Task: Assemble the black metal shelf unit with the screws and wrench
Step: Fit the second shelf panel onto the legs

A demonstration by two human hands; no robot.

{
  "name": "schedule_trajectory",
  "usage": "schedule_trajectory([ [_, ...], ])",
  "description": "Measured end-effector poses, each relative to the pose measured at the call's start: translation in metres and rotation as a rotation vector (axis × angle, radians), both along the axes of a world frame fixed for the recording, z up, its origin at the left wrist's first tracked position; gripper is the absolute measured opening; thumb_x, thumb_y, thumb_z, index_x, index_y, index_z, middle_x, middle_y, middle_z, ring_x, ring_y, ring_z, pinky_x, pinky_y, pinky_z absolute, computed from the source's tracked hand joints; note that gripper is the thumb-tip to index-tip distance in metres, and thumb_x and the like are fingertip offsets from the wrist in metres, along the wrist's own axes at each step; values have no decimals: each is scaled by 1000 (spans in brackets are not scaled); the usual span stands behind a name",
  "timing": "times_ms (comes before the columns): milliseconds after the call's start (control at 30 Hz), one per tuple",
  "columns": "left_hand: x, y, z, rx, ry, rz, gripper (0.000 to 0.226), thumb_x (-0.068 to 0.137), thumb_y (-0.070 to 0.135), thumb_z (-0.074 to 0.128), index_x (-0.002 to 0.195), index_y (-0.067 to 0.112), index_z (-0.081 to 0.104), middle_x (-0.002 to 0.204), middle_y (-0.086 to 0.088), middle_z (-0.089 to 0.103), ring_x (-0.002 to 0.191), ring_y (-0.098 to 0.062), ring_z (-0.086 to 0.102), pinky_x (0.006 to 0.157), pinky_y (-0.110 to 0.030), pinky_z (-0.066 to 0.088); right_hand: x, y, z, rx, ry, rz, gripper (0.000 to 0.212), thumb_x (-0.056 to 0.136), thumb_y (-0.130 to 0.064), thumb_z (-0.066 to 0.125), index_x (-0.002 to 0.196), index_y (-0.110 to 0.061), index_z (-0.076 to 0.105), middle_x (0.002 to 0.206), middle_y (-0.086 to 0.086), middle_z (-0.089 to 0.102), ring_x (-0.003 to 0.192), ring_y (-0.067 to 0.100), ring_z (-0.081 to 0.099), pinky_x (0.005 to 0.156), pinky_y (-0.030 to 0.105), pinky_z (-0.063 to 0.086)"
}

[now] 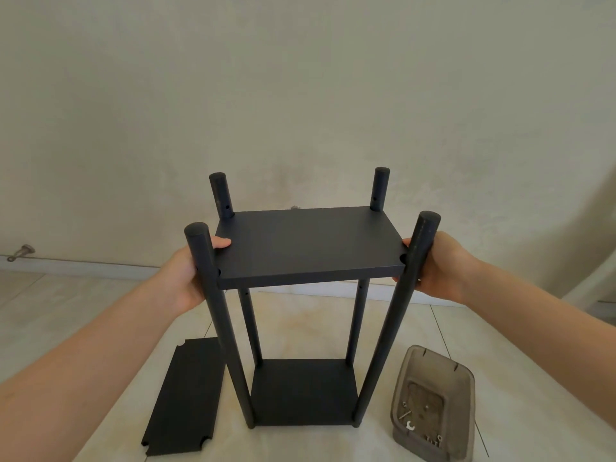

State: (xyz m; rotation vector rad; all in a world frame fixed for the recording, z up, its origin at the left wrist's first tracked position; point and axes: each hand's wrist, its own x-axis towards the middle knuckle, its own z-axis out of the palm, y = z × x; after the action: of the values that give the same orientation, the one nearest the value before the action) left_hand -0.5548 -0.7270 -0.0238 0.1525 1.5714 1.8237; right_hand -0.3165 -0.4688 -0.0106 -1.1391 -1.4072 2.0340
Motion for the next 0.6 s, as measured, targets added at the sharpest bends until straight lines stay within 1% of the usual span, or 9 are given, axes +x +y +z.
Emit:
schedule_trajectory([
  [67,0,1,-6,-7,-4,5,27,85,22,72,108,9,68,85,-4,76,68,-20,72,58,-29,54,-1,-2,-3,10,-16,-6,34,100,-17,27,81,-11,54,75,8,61,72,27,59,72,39,54],
  [133,0,2,-14,-15,-1,22,33,85,23,73,113,8,66,93,-5,73,75,-22,70,62,-32,53,-1,-4,-8,9,-31,-21,34,99,-17,25,81,-12,53,79,9,58,76,27,57,80,39,50],
  [167,-1,3,-18,-20,2,30,36,85,23,73,115,7,65,96,-6,71,79,-23,69,63,-34,52,-2,-5,-10,6,-38,-34,34,99,-17,24,80,-12,52,78,9,58,76,26,57,79,38,49],
  [233,-1,4,-25,-33,7,40,38,84,24,74,117,7,64,99,-7,69,82,-23,67,65,-34,51,-3,-7,-14,-2,-47,-61,35,100,-18,24,79,-14,52,77,8,58,72,24,57,69,35,49],
  [300,-2,5,-31,-41,3,42,36,85,25,74,115,8,64,100,-7,69,82,-23,67,66,-34,52,-5,-9,-18,-11,-57,-87,35,100,-20,23,80,-15,51,79,7,57,72,23,57,64,34,47],
  [500,-5,5,-43,-34,-12,56,24,85,25,73,103,10,65,92,-6,71,74,-21,71,57,-28,55,-7,-13,-28,-42,-87,-148,33,101,-23,25,85,-17,53,86,7,59,79,24,60,62,35,48],
  [600,-3,5,-50,-42,-25,58,19,87,23,71,99,10,65,79,-3,74,64,-19,73,55,-27,56,-6,-15,-37,-60,-112,-162,34,103,-27,25,88,-17,54,91,7,60,83,24,61,63,36,50],
])
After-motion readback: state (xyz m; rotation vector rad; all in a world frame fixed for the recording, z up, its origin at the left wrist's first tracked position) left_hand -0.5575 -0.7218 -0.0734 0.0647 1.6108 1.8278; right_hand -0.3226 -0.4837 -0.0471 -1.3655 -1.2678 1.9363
